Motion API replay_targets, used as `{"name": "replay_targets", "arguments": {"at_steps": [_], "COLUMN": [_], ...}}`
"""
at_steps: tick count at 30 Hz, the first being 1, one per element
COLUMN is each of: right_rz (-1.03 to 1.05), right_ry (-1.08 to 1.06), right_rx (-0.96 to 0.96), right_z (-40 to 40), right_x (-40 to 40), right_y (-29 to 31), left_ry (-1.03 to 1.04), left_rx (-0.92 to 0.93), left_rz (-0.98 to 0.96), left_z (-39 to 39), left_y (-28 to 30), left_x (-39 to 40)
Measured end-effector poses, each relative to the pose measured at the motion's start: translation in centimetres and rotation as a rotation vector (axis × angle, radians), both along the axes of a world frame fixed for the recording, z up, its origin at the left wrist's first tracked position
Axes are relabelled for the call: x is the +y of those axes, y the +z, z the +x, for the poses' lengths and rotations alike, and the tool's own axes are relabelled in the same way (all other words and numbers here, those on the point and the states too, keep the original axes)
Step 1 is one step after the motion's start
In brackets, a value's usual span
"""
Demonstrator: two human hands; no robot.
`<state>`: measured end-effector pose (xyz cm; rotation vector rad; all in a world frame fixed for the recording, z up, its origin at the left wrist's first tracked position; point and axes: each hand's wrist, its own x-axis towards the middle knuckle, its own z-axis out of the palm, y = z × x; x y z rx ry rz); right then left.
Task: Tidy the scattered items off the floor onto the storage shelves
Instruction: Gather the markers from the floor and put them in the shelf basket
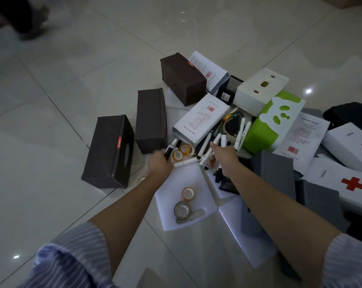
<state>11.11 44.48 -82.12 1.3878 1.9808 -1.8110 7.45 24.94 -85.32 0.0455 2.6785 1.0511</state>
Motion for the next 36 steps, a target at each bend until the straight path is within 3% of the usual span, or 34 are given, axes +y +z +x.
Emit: {"name": "replay_targets", "arguments": {"at_steps": [5,8,13,21,25,32,36], "right_rz": [0.292,0.37,0.542,0.363,0.339,0.111,-0.01], "right_ry": [0.006,0.022,0.214,0.214,0.221,-0.121,-0.204], "right_rx": [-0.027,-0.102,-0.176,-0.193,-0.154,0.061,0.085], "right_z": [-2.3,-3.2,-4.0,-3.7,-2.4,-1.7,-2.3], "right_x": [0.2,0.3,0.3,0.4,-0.4,0.2,0.8], "right_y": [-1.4,-2.0,-2.7,-3.2,-3.2,-1.9,-1.3], "left_ry": [-0.066,0.014,-0.101,-0.191,-0.099,-0.091,-0.233], "left_rx": [-0.022,-0.05,-0.044,-0.027,-0.027,0.16,0.222], "left_rz": [-0.184,-0.161,-0.213,-0.283,-0.22,-0.141,-0.287], "left_z": [-1.0,-0.8,-0.8,-0.4,0.9,2.4,1.8], "left_y": [-1.1,-2.5,-3.6,-3.5,-3.1,-1.7,-0.3], "left_x": [2.4,2.3,1.6,1.0,0.0,-1.0,1.0]}}
